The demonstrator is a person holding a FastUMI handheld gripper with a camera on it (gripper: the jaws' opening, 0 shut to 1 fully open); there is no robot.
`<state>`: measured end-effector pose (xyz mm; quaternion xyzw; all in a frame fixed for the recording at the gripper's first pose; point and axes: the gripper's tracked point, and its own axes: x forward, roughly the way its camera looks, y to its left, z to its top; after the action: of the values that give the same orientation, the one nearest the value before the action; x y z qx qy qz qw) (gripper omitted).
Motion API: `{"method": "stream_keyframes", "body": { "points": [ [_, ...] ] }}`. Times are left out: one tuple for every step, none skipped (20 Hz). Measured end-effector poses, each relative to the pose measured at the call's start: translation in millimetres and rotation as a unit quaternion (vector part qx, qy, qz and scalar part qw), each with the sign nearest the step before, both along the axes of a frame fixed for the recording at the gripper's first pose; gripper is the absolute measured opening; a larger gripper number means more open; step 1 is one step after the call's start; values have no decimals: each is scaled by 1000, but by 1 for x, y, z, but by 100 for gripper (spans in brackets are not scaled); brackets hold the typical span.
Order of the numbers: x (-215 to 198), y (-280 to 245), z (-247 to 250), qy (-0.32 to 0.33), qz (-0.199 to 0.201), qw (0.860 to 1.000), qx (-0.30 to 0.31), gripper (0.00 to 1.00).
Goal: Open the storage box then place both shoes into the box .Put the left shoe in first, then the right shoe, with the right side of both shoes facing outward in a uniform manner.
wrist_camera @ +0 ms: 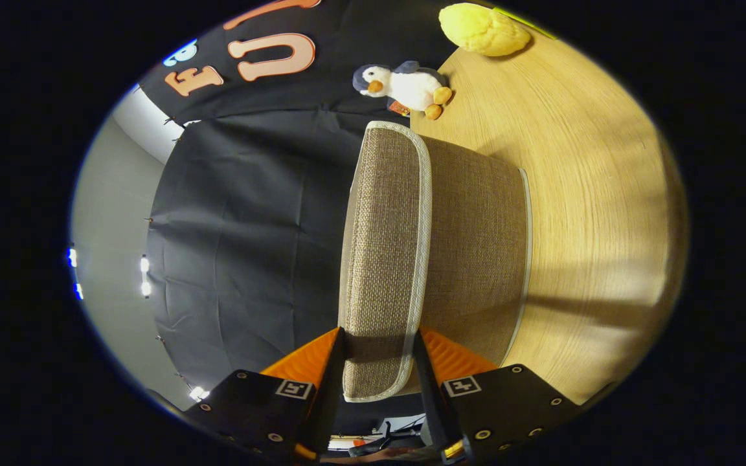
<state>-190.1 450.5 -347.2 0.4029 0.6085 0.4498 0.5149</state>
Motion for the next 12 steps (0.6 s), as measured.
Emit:
{"method": "stream_keyframes", "body": {
  "points": [
    [3,-1,1,-3,-2,1000,-4,59],
    [9,-1,1,-6,-8,1000,-9,59],
    [16,0,-1,-8,-24,1000,-18,59],
    [28,2,-4,-13,-47,998,-30,59],
    [39,1,-6,-23,-71,996,-41,59],
    [47,-1,-6,-34,-91,994,-47,62],
    [52,-4,-4,-38,-103,993,-45,62],
    [53,-8,-2,-37,-106,993,-45,62],
    [51,-10,-1,-29,-105,993,-42,62],
    [48,-14,3,-19,-103,994,-39,61],
    [44,-16,5,-14,-99,994,-36,61],
    [41,-17,9,-10,-93,995,-30,61]
  ]
}}
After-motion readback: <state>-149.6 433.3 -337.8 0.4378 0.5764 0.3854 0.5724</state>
